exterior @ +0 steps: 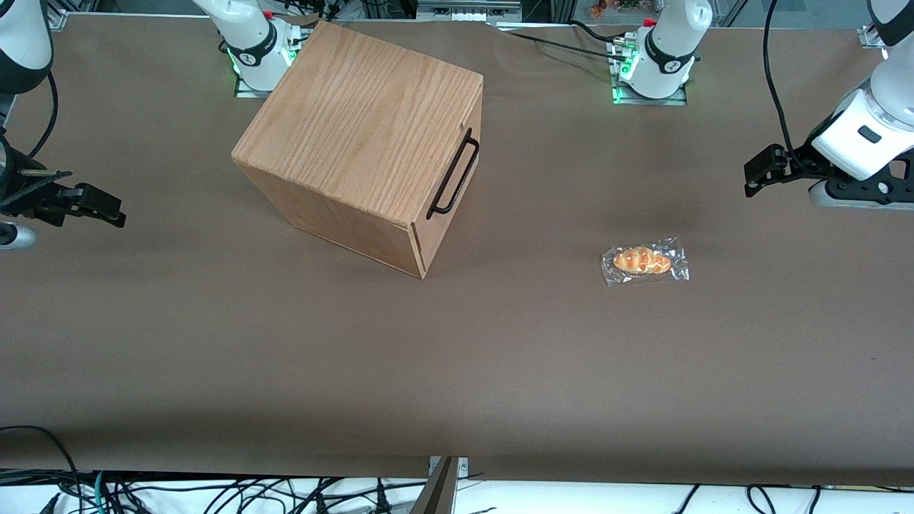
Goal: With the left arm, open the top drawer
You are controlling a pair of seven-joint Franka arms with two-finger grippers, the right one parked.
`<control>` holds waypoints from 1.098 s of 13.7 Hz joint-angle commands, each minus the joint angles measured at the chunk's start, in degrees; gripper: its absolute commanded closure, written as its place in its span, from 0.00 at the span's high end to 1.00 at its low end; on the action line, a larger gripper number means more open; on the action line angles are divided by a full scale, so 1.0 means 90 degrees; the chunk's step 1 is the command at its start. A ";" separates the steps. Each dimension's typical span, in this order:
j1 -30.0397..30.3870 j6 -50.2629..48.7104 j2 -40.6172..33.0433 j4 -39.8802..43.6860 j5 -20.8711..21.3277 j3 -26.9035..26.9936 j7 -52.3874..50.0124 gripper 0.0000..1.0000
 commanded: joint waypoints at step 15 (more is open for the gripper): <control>0.0090 -0.0100 -0.0163 -0.0161 -0.0162 -0.0091 0.0019 1.00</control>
